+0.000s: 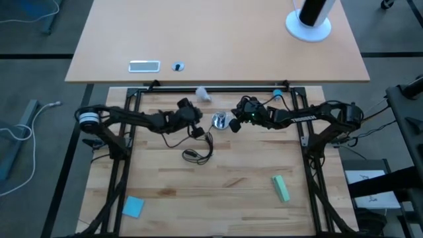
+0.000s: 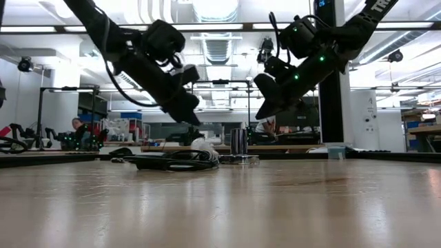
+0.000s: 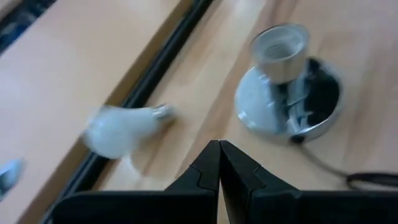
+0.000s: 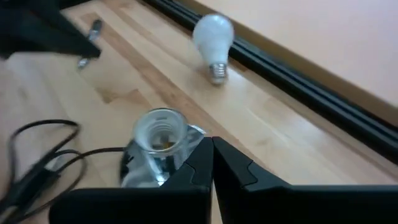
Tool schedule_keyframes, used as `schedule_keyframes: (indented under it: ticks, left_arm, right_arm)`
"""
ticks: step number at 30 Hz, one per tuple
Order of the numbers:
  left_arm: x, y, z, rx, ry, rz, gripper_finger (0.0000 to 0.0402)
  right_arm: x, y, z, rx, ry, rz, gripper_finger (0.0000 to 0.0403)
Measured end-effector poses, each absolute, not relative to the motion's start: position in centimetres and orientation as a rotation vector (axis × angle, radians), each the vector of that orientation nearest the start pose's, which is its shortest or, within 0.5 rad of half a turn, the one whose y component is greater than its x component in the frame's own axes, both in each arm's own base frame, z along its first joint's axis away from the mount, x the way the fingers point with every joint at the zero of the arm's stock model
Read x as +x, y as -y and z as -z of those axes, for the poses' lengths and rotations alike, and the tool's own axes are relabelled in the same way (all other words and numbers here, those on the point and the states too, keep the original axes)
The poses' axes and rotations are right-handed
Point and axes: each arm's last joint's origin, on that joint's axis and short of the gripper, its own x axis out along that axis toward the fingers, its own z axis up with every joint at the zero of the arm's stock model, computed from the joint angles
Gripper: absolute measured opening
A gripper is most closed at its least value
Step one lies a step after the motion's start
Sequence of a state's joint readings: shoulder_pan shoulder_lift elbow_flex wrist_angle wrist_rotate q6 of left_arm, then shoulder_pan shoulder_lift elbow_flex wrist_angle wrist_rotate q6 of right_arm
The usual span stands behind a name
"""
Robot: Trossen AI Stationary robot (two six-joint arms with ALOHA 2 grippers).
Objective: Screw lightbulb
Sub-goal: Insert the lightbulb into the lamp
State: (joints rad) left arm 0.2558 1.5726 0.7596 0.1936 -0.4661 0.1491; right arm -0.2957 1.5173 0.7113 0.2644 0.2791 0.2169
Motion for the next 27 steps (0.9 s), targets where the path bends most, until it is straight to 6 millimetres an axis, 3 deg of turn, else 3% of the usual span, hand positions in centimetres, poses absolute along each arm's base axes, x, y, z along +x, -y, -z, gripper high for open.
schedule_keyframes:
  ticks: [4,9,18,21,27]
  left_arm:
    - [27.8,-9.4,-18.9,0.196,-0.656,-0.705,0.0000]
    - [25.4,-8.8,-21.1,0.113,-0.532,-0.731,0.0000]
    - [20.9,-7.4,-24.0,0.019,-0.324,-0.722,0.0000]
    - [19.5,-7.0,-23.8,0.005,-0.296,-0.723,0.0000]
    - [17.2,-6.2,-21.8,-0.053,-0.283,-0.717,0.0000]
  right_arm:
    - [29.1,9.8,-19.2,0.268,-0.455,0.564,0.0000]
    - [30.3,11.1,-22.0,0.306,-0.501,0.521,0.0000]
    - [34.7,14.5,-26.8,0.160,-0.698,0.331,0.0002]
    - [36.5,15.4,-27.1,0.085,-0.829,0.279,0.0021]
    - [40.5,17.1,-25.4,0.001,-1.024,0.193,0.0099]
